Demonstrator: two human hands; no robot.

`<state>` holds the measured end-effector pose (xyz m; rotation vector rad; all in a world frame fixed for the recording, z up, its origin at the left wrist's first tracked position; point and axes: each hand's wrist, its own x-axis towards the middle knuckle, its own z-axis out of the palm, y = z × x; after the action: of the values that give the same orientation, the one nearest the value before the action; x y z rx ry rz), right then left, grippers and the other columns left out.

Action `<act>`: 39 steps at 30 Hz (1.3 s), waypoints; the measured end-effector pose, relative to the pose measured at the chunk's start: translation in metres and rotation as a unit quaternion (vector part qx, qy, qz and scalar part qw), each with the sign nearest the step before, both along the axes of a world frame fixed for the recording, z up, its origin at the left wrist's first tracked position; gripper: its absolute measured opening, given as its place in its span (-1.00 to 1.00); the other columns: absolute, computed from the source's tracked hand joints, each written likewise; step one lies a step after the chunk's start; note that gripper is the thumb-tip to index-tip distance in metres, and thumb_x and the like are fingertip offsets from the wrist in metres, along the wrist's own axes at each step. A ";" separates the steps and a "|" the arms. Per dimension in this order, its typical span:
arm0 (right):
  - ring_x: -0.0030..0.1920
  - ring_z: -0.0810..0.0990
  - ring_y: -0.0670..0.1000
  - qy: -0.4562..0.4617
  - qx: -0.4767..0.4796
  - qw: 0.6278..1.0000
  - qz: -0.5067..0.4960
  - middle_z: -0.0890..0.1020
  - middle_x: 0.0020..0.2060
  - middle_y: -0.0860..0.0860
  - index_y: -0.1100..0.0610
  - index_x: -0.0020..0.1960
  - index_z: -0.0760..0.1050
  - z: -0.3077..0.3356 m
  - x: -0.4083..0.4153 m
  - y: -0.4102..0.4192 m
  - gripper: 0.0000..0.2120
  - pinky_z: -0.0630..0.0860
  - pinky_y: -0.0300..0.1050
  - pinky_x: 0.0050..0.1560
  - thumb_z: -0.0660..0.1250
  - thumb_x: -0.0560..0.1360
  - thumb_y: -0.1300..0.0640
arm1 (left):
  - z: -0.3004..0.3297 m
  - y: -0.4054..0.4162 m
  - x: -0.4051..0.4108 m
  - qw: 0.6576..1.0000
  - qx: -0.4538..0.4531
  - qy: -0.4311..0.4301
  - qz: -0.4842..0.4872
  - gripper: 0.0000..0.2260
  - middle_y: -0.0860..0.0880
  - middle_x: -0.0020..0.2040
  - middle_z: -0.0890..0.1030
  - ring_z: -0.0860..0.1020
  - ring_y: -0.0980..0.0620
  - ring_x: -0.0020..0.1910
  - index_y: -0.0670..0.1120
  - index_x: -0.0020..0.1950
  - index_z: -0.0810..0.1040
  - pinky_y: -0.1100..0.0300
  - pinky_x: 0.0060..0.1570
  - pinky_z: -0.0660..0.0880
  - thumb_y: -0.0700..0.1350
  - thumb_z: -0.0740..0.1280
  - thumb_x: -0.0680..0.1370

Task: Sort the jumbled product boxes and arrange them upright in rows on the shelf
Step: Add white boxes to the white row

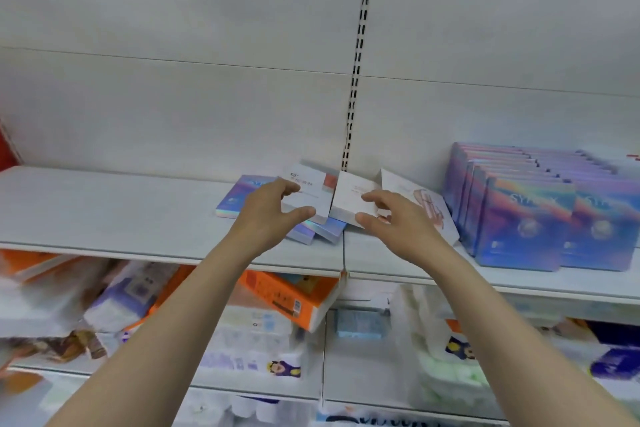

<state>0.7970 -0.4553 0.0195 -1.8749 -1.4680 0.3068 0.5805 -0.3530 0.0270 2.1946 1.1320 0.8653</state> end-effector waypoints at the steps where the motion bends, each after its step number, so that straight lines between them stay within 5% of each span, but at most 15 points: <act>1: 0.26 0.43 -0.15 0.004 0.001 1.000 -0.001 0.50 0.32 -0.13 -0.08 0.35 0.46 -0.003 0.004 0.009 -0.58 0.38 -0.18 0.24 0.35 0.53 -0.15 | -0.004 0.007 0.003 1.000 -0.006 -0.001 0.003 -0.51 0.02 0.34 0.50 0.44 0.06 0.32 -0.03 0.36 0.46 0.14 0.26 0.38 0.10 0.42 0.49; 6: 0.38 0.40 -0.06 -0.021 -0.016 0.999 0.041 0.47 0.38 -0.11 -0.08 0.40 0.44 -0.013 0.011 0.067 -0.55 0.28 -0.20 0.24 0.27 0.56 -0.20 | -0.019 0.052 0.015 0.998 -0.035 0.001 0.058 -0.48 -0.01 0.33 0.52 0.45 0.00 0.30 -0.06 0.37 0.45 0.11 0.25 0.39 0.16 0.39 0.49; 9: 0.49 0.26 0.01 -0.054 -0.049 0.994 0.077 0.42 0.43 -0.06 -0.11 0.44 0.39 -0.020 0.010 0.099 -0.55 0.12 -0.10 0.42 0.19 0.60 -0.21 | -0.022 0.081 0.022 0.991 -0.076 0.055 0.099 -0.42 -0.05 0.32 0.53 0.48 -0.06 0.26 -0.08 0.40 0.41 0.01 0.23 0.43 0.26 0.29 0.51; 14: 0.31 0.42 0.04 -0.124 -0.080 0.972 0.184 0.49 0.32 -0.01 -0.05 0.47 0.38 -0.036 0.003 0.122 -0.56 0.34 0.02 0.33 0.11 0.64 -0.16 | -0.029 0.105 0.031 0.983 -0.102 0.070 0.137 -0.40 -0.07 0.27 0.56 0.49 -0.09 0.20 -0.07 0.39 0.42 0.07 0.08 0.44 0.30 0.26 0.51; 17: 0.37 0.37 -0.07 -0.098 -0.060 0.971 0.208 0.43 0.44 -0.09 -0.09 0.47 0.38 -0.041 0.004 0.126 -0.58 0.29 -0.08 0.37 0.11 0.65 -0.15 | -0.032 0.110 0.019 0.976 -0.159 -0.008 0.148 -0.48 -0.05 0.19 0.56 0.55 -0.01 0.07 -0.10 0.35 0.46 0.19 -0.09 0.51 0.14 0.41 0.49; 20: 0.15 0.51 -0.11 -0.043 -0.002 0.980 0.192 0.57 0.31 -0.07 -0.03 0.36 0.49 -0.041 -0.001 0.131 -0.65 0.39 -0.09 0.19 0.14 0.65 -0.10 | -0.032 0.112 -0.007 0.956 -0.222 -0.125 0.146 -0.75 -0.07 0.08 0.62 0.58 0.04 -0.11 -0.15 0.11 0.58 0.26 -0.32 0.54 -0.05 0.45 0.50; 23: 0.07 0.53 0.05 -0.177 -0.024 0.974 0.137 0.62 0.02 0.00 0.10 0.12 0.52 -0.046 -0.012 0.139 -0.65 0.33 0.08 0.29 0.07 0.66 -0.10 | -0.034 0.112 -0.038 0.932 -0.218 -0.209 0.198 -0.88 -0.10 0.02 0.64 0.61 0.01 -0.13 -0.12 0.03 0.57 0.25 -0.34 0.54 -0.13 0.42 0.53; 27: 0.12 0.45 -0.09 -0.261 -0.061 0.954 0.132 0.44 -0.18 -0.14 0.03 -0.05 0.44 -0.051 -0.024 0.148 -0.55 -0.02 0.07 0.49 -0.09 0.61 -0.23 | -0.040 0.110 -0.065 0.905 -0.228 -0.274 0.231 -0.76 -0.08 0.04 0.61 0.63 -0.05 -0.07 -0.12 0.12 0.48 0.21 -0.31 0.56 -0.13 0.43 0.52; 31: 0.34 0.39 -0.06 -0.248 -0.075 0.950 0.176 0.54 0.13 -0.06 0.02 0.22 0.44 -0.047 -0.042 0.155 -0.58 -0.15 0.09 0.52 -0.07 0.66 -0.17 | -0.045 0.111 -0.080 0.899 -0.220 -0.311 0.214 -0.68 -0.13 0.06 0.63 0.64 -0.07 -0.05 -0.20 0.23 0.50 0.16 -0.20 0.57 -0.16 0.43 0.51; 34: 0.56 0.12 -0.09 -0.198 -0.099 0.953 0.209 0.30 0.53 -0.06 -0.02 0.52 0.27 -0.045 -0.060 0.160 -0.53 -0.22 0.07 0.55 -0.03 0.68 -0.15 | -0.044 0.115 -0.097 0.901 -0.203 -0.316 0.215 -0.72 -0.09 0.03 0.62 0.62 0.00 -0.08 -0.16 0.20 0.49 0.18 -0.19 0.54 -0.18 0.40 0.52; 36: 0.57 0.04 -0.13 -0.168 -0.103 0.947 0.255 0.22 0.56 -0.13 -0.07 0.53 0.26 -0.044 -0.075 0.164 -0.55 -0.15 0.07 0.56 0.01 0.68 -0.12 | -0.045 0.116 -0.112 0.903 -0.188 -0.316 0.223 -0.74 -0.02 -0.01 0.61 0.60 0.05 -0.09 -0.09 0.18 0.47 0.19 -0.17 0.53 -0.18 0.40 0.52; 39: 0.46 0.32 0.02 -0.123 -0.002 0.962 0.246 0.47 0.40 0.01 -0.02 0.45 0.42 -0.047 -0.096 0.169 -0.59 0.17 0.10 0.48 0.21 0.63 -0.08 | -0.048 0.118 -0.135 0.898 -0.180 -0.327 0.234 -0.72 -0.02 0.01 0.59 0.59 0.05 -0.05 -0.08 0.21 0.46 0.16 -0.12 0.53 -0.16 0.41 0.52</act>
<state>0.7014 -0.2859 -0.0277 -1.5687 -2.1025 0.3139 0.4455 -0.2355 -0.0208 1.1887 1.3338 1.3337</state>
